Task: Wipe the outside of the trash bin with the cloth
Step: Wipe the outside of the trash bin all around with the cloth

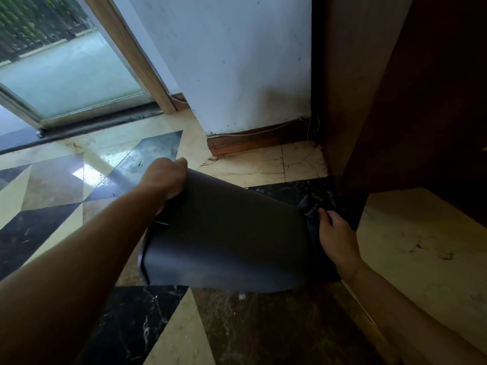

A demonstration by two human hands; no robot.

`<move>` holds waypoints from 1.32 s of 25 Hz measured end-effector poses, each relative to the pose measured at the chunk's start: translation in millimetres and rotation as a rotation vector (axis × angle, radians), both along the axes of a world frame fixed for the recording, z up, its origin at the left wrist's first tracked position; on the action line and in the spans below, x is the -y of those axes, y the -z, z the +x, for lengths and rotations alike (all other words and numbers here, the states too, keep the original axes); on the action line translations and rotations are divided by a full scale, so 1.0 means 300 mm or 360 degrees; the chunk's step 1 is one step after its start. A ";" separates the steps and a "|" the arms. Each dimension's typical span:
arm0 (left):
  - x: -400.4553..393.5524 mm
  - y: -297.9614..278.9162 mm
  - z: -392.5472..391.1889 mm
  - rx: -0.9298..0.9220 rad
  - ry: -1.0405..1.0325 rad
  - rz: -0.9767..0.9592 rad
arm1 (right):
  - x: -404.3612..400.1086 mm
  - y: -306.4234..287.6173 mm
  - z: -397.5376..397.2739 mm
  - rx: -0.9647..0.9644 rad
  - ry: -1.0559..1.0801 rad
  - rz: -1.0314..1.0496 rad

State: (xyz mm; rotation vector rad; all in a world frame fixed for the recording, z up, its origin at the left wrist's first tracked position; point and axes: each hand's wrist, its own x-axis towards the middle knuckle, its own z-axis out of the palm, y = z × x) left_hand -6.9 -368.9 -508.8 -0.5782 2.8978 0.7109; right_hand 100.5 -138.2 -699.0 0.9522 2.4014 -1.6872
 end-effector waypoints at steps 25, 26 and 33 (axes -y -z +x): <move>0.245 0.058 0.200 -0.0212 0.0695 0.0211 | -0.054 -0.353 -0.188 -0.0115 -0.0435 -0.0146; 0.231 0.049 0.187 -0.0187 0.0584 0.0576 | -0.059 -0.392 -0.227 -0.0137 -0.0532 -0.0167; 0.249 0.074 0.143 -0.0396 -0.0117 0.1176 | -0.048 -0.450 -0.303 0.0026 -0.1074 -0.0188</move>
